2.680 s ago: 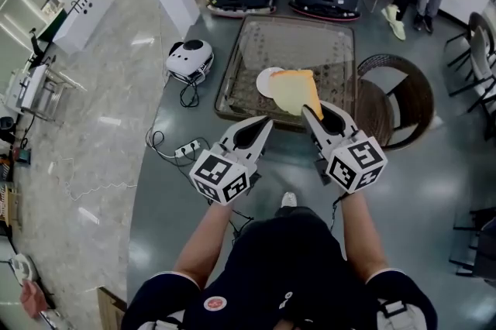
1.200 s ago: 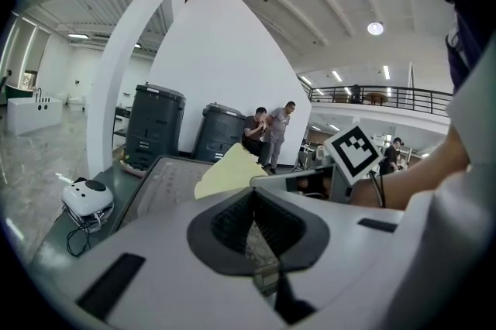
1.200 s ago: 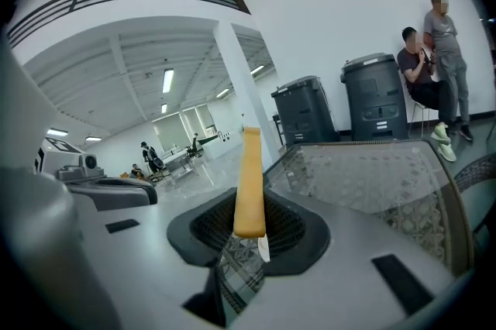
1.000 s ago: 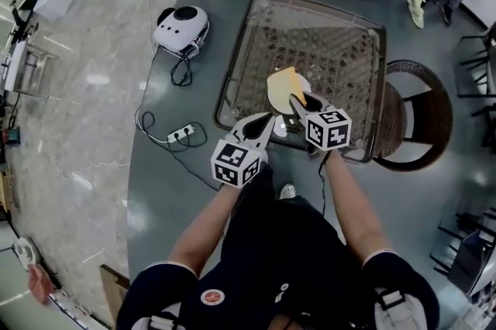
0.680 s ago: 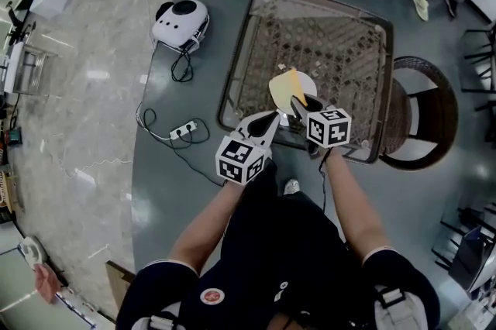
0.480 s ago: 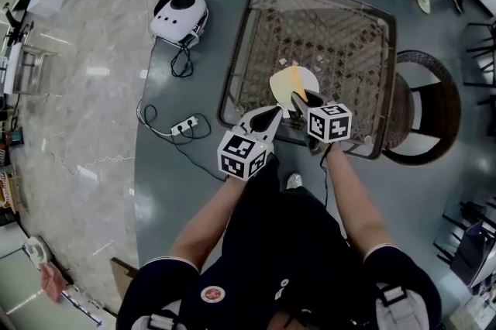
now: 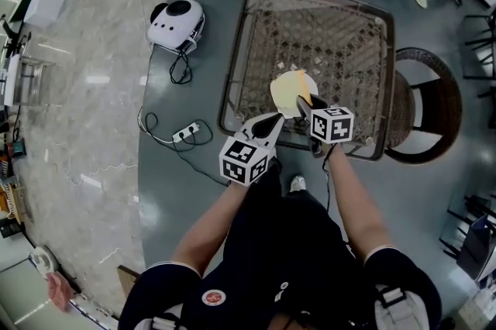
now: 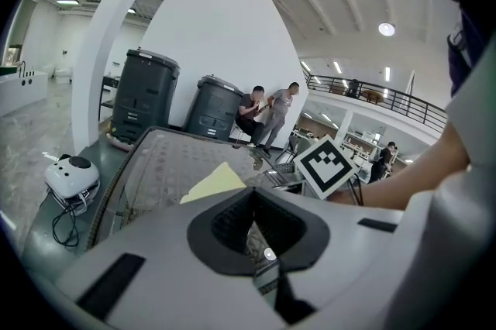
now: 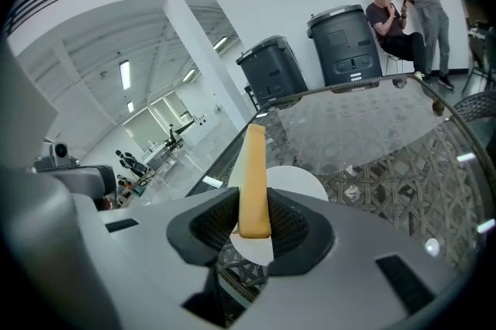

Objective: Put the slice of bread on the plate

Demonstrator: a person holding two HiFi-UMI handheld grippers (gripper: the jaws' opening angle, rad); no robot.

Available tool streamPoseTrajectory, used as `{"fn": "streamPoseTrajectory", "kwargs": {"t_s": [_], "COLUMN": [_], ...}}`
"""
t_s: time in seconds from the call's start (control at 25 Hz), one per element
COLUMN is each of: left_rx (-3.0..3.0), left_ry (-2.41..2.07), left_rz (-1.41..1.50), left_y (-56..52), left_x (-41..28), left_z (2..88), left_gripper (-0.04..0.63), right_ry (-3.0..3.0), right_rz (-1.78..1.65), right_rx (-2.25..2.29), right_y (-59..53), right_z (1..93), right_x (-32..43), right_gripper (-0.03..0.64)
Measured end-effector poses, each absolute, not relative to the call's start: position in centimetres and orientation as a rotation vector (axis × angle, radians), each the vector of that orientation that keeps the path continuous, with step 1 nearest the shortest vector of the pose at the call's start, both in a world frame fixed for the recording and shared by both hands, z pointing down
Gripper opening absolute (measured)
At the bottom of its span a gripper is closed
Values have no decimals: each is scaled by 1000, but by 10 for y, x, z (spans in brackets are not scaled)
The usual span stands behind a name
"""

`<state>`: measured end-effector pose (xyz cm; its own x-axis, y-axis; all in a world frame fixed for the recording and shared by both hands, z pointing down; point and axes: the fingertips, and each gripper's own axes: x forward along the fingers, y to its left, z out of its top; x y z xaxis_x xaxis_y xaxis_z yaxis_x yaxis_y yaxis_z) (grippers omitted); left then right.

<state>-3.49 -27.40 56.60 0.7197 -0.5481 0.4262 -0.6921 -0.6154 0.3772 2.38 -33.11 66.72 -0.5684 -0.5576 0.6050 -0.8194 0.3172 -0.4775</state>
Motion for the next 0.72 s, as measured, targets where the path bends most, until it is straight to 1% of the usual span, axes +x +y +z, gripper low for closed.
{"fn": "streamPoseTrajectory", "kwargs": {"t_s": [0.32, 0.72], "left_rx": [2401, 2403], "left_ry": [-909, -893], "left_rz": [382, 407], "left_y": [-272, -275], "left_x": [-28, -22], "left_z": [568, 574], "left_gripper": [6, 6], "right_ry": [-2199, -2121], "right_rz": [1136, 1113], "right_rx": [1332, 1435], "right_y": [-331, -334], "right_z": [682, 701], "right_x": [41, 55], "right_gripper": [92, 119]}}
